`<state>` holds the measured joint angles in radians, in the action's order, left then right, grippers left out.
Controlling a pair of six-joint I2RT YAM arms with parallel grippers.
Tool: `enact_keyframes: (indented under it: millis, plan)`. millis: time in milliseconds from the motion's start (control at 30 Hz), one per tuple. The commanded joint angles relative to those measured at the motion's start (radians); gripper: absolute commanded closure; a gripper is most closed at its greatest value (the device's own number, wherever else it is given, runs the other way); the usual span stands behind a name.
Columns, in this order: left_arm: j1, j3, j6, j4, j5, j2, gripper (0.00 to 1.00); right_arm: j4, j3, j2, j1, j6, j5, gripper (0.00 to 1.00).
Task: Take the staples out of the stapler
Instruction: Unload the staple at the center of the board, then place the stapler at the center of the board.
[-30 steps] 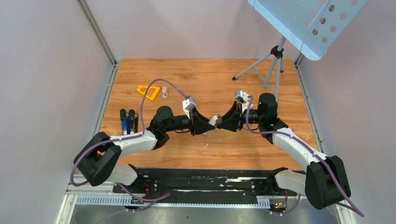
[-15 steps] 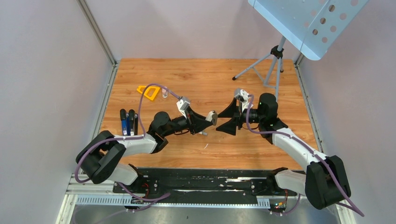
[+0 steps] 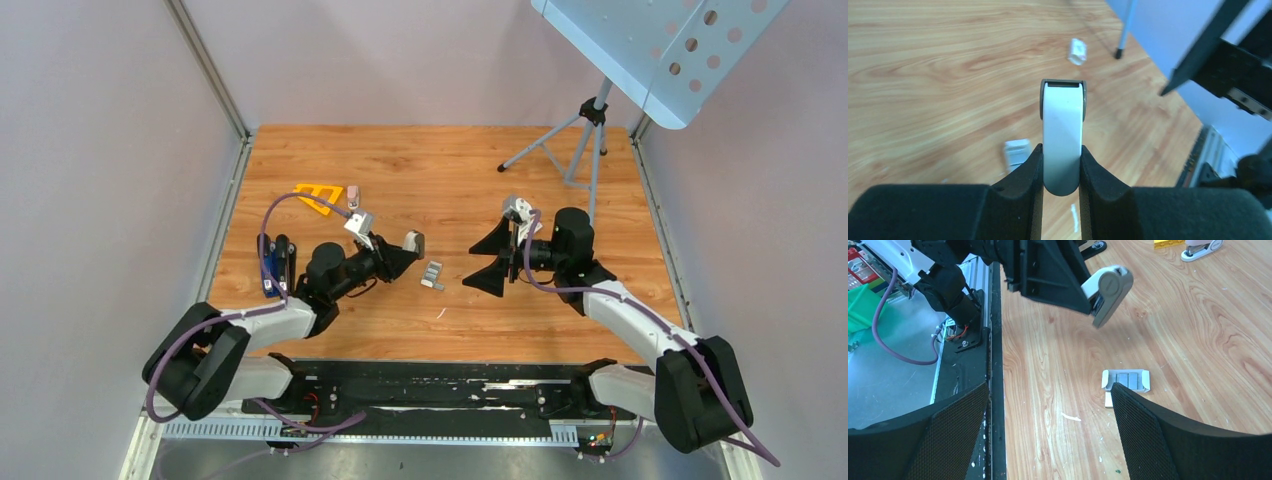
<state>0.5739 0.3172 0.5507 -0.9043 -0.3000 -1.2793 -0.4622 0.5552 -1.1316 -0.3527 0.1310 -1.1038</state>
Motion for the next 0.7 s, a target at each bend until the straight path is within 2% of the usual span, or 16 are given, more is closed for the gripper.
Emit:
enact_keyframes:
  millis: [0,100,200,367,667]
  plan:
    - [-0.086,0.007,0.005,0.25,0.124,0.071,1.0,0.01,-0.025,0.025,-0.001,-0.029,0.03,0.04]
    - [-0.18,0.033,0.032,0.446,0.177,0.109,1.0,0.017,-0.03,0.028,0.003,-0.035,0.042,0.04]
    - [-0.239,0.109,0.011,0.71,0.267,0.123,1.0,0.018,-0.035,0.03,0.004,-0.036,0.05,0.04]
    - [-0.294,0.231,-0.014,0.975,0.422,0.085,1.0,0.018,-0.037,0.029,0.005,-0.04,0.057,0.04]
    - [-0.334,0.603,-0.073,1.323,0.59,-0.235,1.0,0.021,-0.038,0.033,0.009,-0.043,0.063,0.04]
